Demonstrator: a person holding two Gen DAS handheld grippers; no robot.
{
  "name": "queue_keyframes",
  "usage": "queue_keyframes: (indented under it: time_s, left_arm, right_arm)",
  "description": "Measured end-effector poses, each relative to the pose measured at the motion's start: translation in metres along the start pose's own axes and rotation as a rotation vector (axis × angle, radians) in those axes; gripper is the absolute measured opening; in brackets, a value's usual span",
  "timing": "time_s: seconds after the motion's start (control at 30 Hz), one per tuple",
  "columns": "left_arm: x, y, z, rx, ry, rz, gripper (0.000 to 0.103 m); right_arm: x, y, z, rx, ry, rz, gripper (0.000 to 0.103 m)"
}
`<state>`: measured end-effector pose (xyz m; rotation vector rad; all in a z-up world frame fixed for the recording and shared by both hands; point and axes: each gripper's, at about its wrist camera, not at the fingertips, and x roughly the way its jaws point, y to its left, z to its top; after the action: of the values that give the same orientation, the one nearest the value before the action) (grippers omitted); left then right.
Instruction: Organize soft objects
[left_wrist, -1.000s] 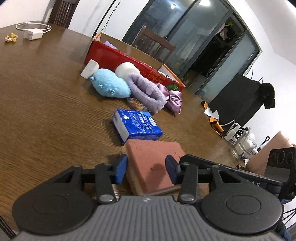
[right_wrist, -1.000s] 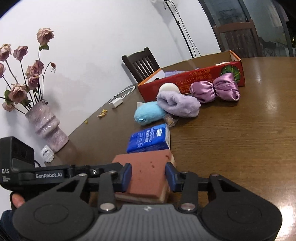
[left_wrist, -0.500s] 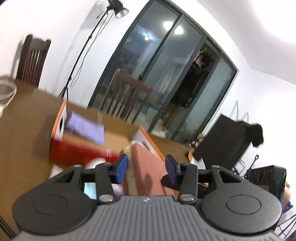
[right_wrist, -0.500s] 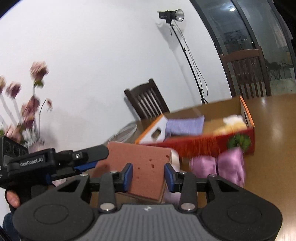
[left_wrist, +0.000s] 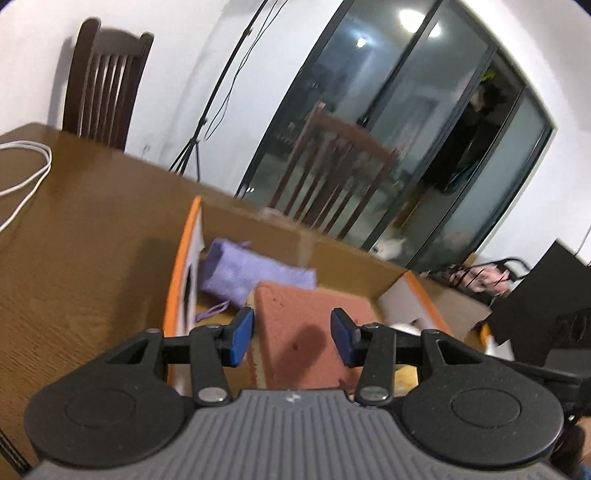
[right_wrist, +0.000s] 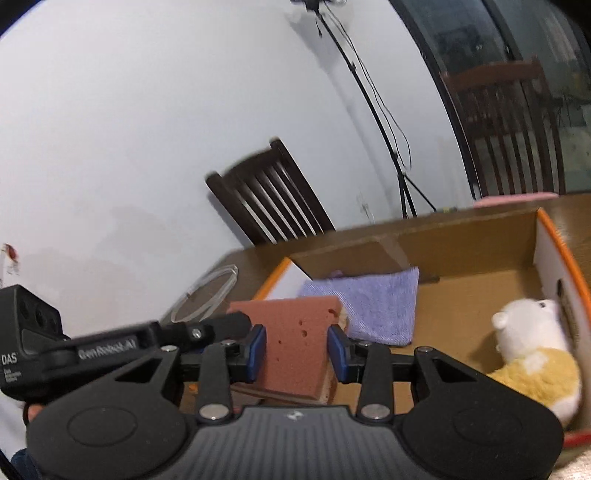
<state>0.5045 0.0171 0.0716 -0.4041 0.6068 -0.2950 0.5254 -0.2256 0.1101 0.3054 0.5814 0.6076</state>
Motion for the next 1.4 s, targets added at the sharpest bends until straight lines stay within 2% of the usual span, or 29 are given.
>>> queue_keyframes:
  time_s: [0.1, 0.13, 0.2, 0.27, 0.3, 0.37, 0.5, 0.63, 0.7, 0.83, 0.97, 1.0, 1.07, 1.23, 1.4]
  left_arm:
    - [0.004, 0.002, -0.002, 0.066, 0.019, 0.045, 0.057]
    - [0.002, 0.001, -0.001, 0.093, 0.0, 0.06, 0.059]
    - [-0.005, -0.001, -0.002, 0.127, -0.04, 0.072, 0.068]
    - [-0.01, -0.001, -0.002, 0.142, -0.06, 0.076, 0.071]
    - [-0.012, 0.0, -0.002, 0.144, -0.075, 0.103, 0.071]
    - [-0.016, -0.001, -0.002, 0.155, -0.101, 0.155, 0.071]
    - [-0.026, -0.003, 0.002, 0.144, -0.114, 0.17, 0.071]
    - [-0.057, -0.022, 0.002, 0.192, -0.191, 0.17, 0.072]
    - [-0.078, -0.03, -0.004, 0.2, -0.241, 0.156, 0.078]
    - [-0.124, -0.046, -0.032, 0.218, -0.302, 0.142, 0.079]
    - [-0.156, -0.063, -0.067, 0.3, -0.306, 0.122, 0.085]
    - [-0.163, -0.066, -0.077, 0.316, -0.298, 0.117, 0.085]
    - [-0.172, -0.069, -0.096, 0.323, -0.272, 0.111, 0.085]
    - [-0.198, -0.062, -0.146, 0.264, -0.203, 0.102, 0.085]
    - [-0.207, -0.055, -0.194, 0.215, -0.122, 0.091, 0.085]
  right_arm:
    - [0.017, -0.005, -0.005, -0.002, 0.04, -0.003, 0.037]
    - [0.021, -0.005, -0.007, -0.001, 0.05, -0.003, 0.037]
    - [0.028, -0.003, -0.011, -0.008, 0.072, -0.003, 0.037]
    - [0.033, -0.001, -0.015, -0.017, 0.084, 0.018, 0.041]
    - [0.033, 0.001, -0.017, -0.022, 0.074, 0.03, 0.045]
    - [0.032, 0.004, -0.017, -0.036, 0.074, 0.033, 0.048]
    - [0.014, 0.011, -0.012, -0.05, 0.012, 0.032, 0.052]
    - [-0.009, 0.023, -0.013, -0.073, -0.047, 0.009, 0.056]
    - [-0.027, 0.03, -0.018, -0.094, -0.067, -0.012, 0.057]
    - [-0.073, 0.049, -0.04, -0.149, -0.136, -0.075, 0.063]
    - [-0.114, 0.06, -0.067, -0.15, -0.188, -0.105, 0.067]
    - [-0.124, 0.061, -0.077, -0.133, -0.197, -0.106, 0.071]
    - [-0.141, 0.065, -0.095, -0.123, -0.197, -0.111, 0.073]
    - [-0.179, 0.07, -0.147, -0.136, -0.168, -0.146, 0.073]
    - [-0.207, 0.073, -0.198, -0.136, -0.15, -0.194, 0.073]
